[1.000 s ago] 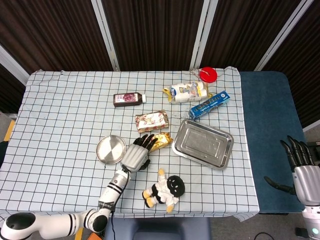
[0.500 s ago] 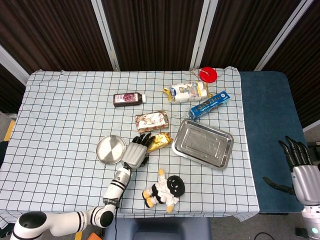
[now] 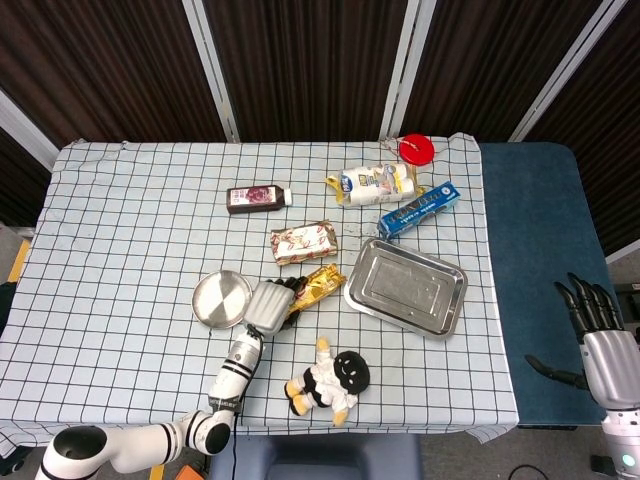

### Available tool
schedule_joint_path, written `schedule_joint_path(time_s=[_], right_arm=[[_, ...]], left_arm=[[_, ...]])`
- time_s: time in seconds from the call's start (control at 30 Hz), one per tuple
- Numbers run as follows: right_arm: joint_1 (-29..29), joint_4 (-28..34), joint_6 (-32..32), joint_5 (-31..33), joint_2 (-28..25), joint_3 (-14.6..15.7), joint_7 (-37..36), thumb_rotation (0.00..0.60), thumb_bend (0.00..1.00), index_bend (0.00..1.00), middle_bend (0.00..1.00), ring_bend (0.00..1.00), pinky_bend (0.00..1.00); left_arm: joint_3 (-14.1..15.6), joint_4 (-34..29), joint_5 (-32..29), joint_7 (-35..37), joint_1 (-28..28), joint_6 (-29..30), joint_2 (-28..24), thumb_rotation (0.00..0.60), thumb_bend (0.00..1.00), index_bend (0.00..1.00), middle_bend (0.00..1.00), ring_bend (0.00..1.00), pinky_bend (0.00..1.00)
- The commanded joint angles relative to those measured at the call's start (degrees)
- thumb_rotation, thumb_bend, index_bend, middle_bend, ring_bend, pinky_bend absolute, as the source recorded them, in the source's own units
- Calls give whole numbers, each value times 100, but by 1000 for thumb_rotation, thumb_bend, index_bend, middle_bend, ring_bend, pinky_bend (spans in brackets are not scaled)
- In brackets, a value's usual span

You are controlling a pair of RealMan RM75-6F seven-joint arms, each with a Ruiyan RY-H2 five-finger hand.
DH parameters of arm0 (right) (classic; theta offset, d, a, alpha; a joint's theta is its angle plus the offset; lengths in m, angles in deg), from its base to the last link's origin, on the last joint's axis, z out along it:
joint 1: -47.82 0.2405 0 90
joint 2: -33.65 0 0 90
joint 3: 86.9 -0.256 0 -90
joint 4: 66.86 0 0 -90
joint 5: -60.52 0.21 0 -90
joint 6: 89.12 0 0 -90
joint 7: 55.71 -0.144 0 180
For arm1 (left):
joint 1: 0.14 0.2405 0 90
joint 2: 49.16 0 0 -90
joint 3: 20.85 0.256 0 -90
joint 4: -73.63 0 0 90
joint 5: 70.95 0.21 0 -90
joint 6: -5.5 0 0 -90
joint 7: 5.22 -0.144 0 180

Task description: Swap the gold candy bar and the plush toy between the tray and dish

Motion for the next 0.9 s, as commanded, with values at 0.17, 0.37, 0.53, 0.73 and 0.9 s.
schedule_joint_path(time_s=[0.17, 0.37, 0.53, 0.73, 0.9], right_arm=[[0, 10, -22, 14, -7, 9, -3, 600, 63, 0, 0, 0, 38], [4, 19, -50, 26, -7, 17, 25, 600, 64, 0, 0, 0, 39], [3, 20, -53, 47, 13, 8, 67, 600, 64, 0, 0, 0, 39], [13, 20, -93, 65, 35, 14, 135, 600, 64, 0, 0, 0, 39], [21, 28, -138, 101, 31, 13, 137, 600, 64, 0, 0, 0, 39]], left_arm=[[-60, -345, 295, 145, 74, 353, -281, 600, 471, 559, 694, 657, 662], [43, -1041, 467, -3, 355, 669, -968, 600, 469, 560, 695, 657, 661], [256, -1506, 479, -9, 713, 865, -1467, 600, 471, 560, 695, 658, 661], [502, -1661, 428, 74, 1015, 916, -1656, 600, 472, 561, 695, 657, 661], [592, -1434, 343, 149, 1140, 845, -1585, 600, 472, 560, 696, 657, 661]])
